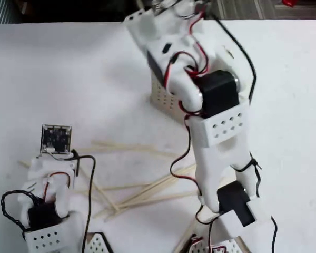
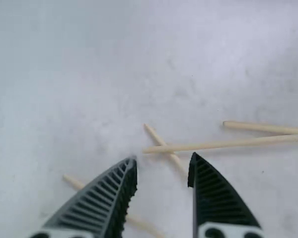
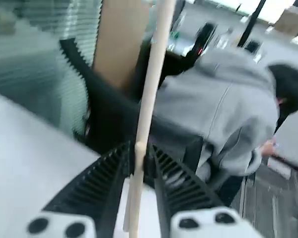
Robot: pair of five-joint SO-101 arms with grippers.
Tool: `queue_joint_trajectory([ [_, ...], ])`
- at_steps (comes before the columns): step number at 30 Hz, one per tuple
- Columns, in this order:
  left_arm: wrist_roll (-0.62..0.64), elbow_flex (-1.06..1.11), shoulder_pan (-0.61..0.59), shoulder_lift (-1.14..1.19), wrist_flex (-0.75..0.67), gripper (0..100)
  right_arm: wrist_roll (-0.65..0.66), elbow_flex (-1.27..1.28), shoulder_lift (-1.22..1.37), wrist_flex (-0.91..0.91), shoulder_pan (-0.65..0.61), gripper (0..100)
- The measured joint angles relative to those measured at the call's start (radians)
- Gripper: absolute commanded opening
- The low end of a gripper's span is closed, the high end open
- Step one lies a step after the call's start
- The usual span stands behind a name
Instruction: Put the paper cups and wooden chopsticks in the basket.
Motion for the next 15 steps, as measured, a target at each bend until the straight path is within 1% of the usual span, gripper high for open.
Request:
queue_joint_trajectory([
  [6, 0.000, 0.000, 0.000, 0.000, 0.000, 18, 0.000, 0.000, 0.006, -0.097, 0.084, 1.8],
  [9, 0.000, 0.000, 0.000, 0.000, 0.000, 18, -0.005, 0.012, 0.049, -0.107, 0.126, 1.8],
  [15, 0.000, 0.000, 0.000, 0.000, 0.000, 18, -0.009, 0.041, 0.184, -0.092, 0.167, 1.8],
])
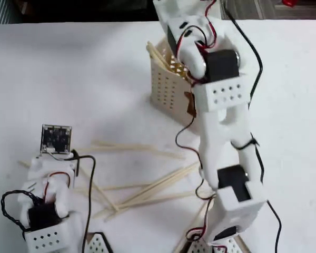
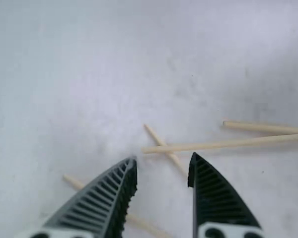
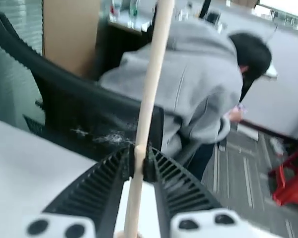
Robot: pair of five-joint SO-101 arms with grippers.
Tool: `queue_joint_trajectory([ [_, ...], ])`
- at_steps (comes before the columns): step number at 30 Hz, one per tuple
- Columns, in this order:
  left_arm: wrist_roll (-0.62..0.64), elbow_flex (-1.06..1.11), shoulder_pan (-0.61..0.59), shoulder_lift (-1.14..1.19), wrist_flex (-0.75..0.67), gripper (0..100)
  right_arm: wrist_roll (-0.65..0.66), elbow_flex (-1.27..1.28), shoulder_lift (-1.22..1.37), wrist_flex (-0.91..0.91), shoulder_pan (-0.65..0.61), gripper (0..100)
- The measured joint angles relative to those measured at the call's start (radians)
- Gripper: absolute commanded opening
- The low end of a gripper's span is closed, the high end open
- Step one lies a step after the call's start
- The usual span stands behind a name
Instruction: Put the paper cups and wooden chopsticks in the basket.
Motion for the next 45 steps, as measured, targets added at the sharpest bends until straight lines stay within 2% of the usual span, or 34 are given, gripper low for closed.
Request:
queue_joint_trajectory([
  [7, 0.000, 0.000, 0.000, 0.000, 0.000, 18, 0.000, 0.005, 0.098, 0.083, 0.011, 3.3],
  [12, 0.000, 0.000, 0.000, 0.000, 0.000, 18, -0.063, 0.005, 0.109, 0.146, 0.012, 14.9],
  [19, 0.000, 0.000, 0.000, 0.000, 0.000, 18, -0.081, 0.005, 0.066, 0.222, 0.012, 10.6],
  [24, 0.000, 0.000, 0.000, 0.000, 0.000, 18, -0.081, 0.005, -0.054, 0.308, 0.012, 1.9],
  [33, 0.000, 0.006, 0.000, 0.000, 0.000, 18, -0.081, 0.003, -0.245, 0.640, 0.011, 2.4],
  [36, -0.008, 0.006, 0.000, 0.000, 0.000, 18, -0.044, 0.008, -0.279, 0.741, 0.009, 2.3],
  [45, -0.100, -0.055, 0.000, 0.000, 0.012, 18, -0.017, 0.324, -0.535, 0.760, 0.025, 2.8],
])
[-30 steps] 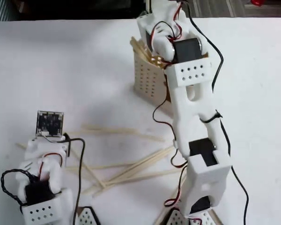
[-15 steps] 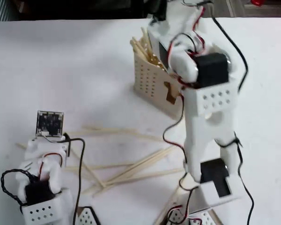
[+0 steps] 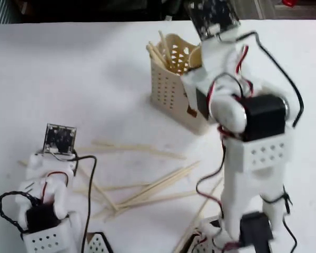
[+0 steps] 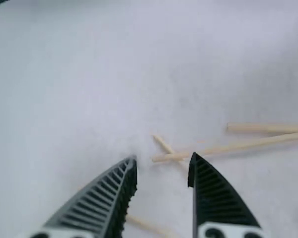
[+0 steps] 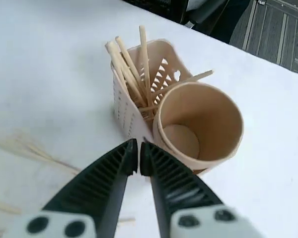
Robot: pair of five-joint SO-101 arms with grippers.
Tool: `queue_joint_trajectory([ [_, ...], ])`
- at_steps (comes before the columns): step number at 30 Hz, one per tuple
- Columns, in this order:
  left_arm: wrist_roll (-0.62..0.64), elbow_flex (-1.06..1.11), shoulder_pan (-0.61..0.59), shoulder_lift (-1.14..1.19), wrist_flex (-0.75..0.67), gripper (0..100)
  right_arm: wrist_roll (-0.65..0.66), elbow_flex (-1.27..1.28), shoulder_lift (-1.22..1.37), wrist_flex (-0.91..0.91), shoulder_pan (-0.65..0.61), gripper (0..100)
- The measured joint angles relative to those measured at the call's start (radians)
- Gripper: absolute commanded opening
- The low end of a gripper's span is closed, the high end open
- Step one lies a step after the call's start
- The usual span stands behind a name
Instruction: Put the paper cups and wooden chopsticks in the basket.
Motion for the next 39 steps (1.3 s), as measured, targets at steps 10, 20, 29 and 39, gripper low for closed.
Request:
queue_joint_trajectory([
  [10, -0.239, -0.264, 0.295, -0.008, 0.276, 18, 0.000, 0.413, -0.288, -0.035, 0.066, 2.8],
  [20, -0.292, -0.519, 0.488, 0.453, 0.404, 32, -0.011, 0.959, -0.471, -0.436, 0.347, 2.8],
  [29, -0.080, -0.643, 0.793, 0.813, 0.377, 32, -0.114, 1.134, -0.505, -0.660, 0.539, 2.9],
  [39, 0.055, -0.551, 0.945, 1.033, 0.041, 30, -0.130, 1.206, -0.505, -0.755, 0.585, 2.9],
])
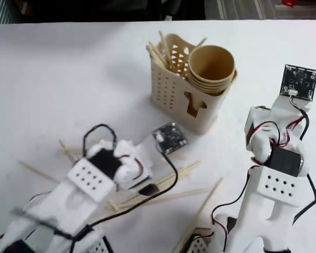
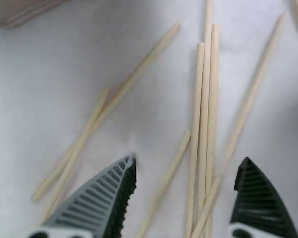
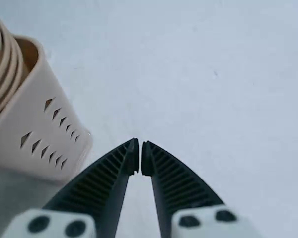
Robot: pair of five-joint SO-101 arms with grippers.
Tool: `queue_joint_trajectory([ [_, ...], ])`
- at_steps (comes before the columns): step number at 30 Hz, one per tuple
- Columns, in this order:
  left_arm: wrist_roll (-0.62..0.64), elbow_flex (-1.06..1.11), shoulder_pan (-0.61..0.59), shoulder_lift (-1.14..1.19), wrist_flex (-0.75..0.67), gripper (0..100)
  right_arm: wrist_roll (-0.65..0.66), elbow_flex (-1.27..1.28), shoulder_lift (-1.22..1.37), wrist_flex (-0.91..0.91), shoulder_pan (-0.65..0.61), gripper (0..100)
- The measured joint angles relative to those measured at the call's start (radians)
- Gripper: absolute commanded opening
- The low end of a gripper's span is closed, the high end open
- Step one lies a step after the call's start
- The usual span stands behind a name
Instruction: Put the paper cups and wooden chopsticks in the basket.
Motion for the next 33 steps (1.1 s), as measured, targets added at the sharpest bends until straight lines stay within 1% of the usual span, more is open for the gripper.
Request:
queue_joint_trajectory([
  [3, 0.011, 0.000, 0.006, 0.103, -0.060, 27, 0.000, 0.000, 0.000, 0.000, 0.000, 2.9],
  [9, 0.040, 0.000, 0.029, 0.302, -0.186, 26, 0.000, 0.000, 0.000, 0.000, 0.000, 2.9],
  [14, 0.040, -0.005, 0.086, 0.413, -0.232, 26, 0.000, 0.003, 0.000, 0.000, 0.000, 2.9],
  [18, 0.094, -0.057, 0.089, 0.489, -0.232, 25, 0.000, 0.008, 0.000, 0.000, 0.006, 2.9],
  [21, 0.123, -0.106, 0.089, 0.565, -0.219, 19, 0.000, 0.025, -0.005, 0.000, 0.006, 2.9],
  [29, 0.126, -0.302, 0.109, 0.750, -0.080, 3, 0.000, 0.026, -0.006, 0.000, 0.006, 2.9],
  [33, 0.126, -0.377, 0.117, 0.822, -0.018, 2, 0.000, 0.026, -0.006, 0.000, 0.006, 2.9],
])
